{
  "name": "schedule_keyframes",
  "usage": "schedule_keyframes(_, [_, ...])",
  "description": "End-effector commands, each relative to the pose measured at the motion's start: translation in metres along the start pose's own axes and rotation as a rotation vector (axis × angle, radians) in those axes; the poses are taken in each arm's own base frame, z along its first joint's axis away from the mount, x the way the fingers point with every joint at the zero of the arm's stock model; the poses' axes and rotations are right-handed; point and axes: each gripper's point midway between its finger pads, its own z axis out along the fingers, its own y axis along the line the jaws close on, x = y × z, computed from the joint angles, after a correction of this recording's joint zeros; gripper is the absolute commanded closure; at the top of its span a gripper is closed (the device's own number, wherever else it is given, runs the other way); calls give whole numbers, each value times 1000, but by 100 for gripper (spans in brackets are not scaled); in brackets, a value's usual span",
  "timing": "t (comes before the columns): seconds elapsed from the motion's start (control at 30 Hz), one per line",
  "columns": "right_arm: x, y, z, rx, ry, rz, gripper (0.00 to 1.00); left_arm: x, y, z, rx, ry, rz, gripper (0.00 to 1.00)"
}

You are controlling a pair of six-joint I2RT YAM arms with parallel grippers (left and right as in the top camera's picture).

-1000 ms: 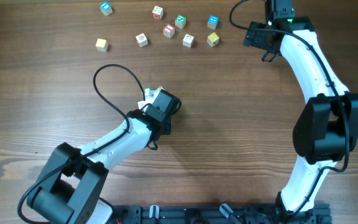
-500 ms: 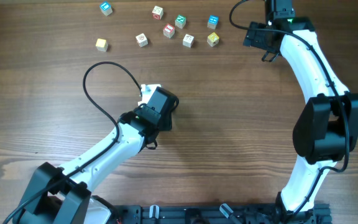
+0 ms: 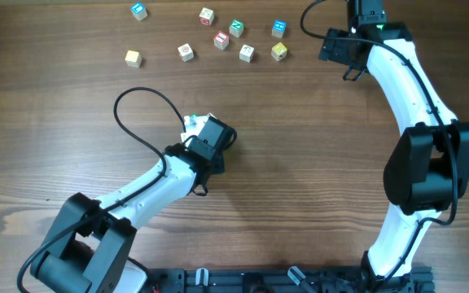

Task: Form a circle

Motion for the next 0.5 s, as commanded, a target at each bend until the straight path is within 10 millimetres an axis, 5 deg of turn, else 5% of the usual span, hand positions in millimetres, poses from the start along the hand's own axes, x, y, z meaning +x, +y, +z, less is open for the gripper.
schedule_keyframes(0.0, [-10,-1,-8,8,-34,0,0,-1,4,3,-19,-7,-11,51])
schedule_keyframes(0.47, [-10,-1,-8,8,-34,0,0,-4,10,10,-65,-30,-4,51])
